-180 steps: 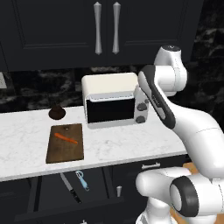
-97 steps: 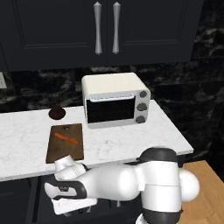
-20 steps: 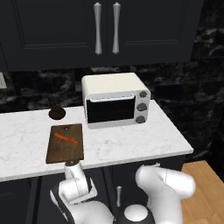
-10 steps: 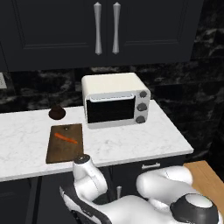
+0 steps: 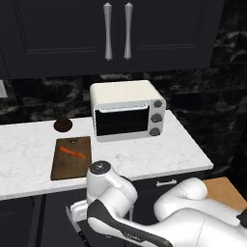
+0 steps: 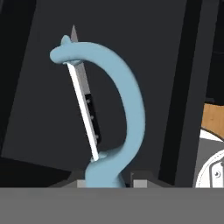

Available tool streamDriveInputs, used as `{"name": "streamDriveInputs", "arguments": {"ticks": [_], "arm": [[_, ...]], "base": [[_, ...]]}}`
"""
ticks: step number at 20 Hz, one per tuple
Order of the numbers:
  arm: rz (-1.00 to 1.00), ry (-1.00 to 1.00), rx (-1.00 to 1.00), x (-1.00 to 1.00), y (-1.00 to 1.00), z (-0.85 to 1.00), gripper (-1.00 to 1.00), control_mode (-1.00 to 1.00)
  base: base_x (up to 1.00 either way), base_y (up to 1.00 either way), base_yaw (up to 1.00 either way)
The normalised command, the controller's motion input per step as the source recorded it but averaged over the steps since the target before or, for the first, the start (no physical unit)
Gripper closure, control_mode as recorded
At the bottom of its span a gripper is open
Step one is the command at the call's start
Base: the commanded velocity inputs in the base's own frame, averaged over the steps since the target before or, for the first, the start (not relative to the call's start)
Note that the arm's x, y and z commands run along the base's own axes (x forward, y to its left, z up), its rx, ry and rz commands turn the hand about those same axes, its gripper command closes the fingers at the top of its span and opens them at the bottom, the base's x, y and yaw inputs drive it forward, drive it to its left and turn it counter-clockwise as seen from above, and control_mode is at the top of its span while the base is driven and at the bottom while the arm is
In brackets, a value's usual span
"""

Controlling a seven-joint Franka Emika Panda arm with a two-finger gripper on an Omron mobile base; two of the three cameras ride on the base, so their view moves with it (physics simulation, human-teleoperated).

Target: Place the appropriate cutting tool for cutting the carrot skin on the cutting board.

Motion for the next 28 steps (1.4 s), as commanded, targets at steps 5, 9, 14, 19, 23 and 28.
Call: {"name": "streamDriveInputs", "arguments": {"ticks": [5,9,14,19,23,28], "arm": [[0.01,0.0,0.0,0.04,0.27,1.0,1.0,-1.0],[0.0,0.0,-0.01,0.3,0.36,0.96,1.0,-1.0],[-0.01,0.0,-0.09,0.58,0.46,0.6,1.0,-1.0],[-0.05,0.0,-0.09,0.75,0.5,0.22,1.0,-1.0],[-0.08,0.0,-0.05,0.81,0.29,0.0,1.0,-1.0],[-0.05,0.0,0.0,0.77,0.08,-0.3,1.0,-1.0]], "base": [[0.0,0.0,0.0],[0.0,0.0,0.0],[0.0,0.0,0.0],[0.0,0.0,0.0],[0.0,0.0,0.0],[0.0,0.0,0.0]]}}
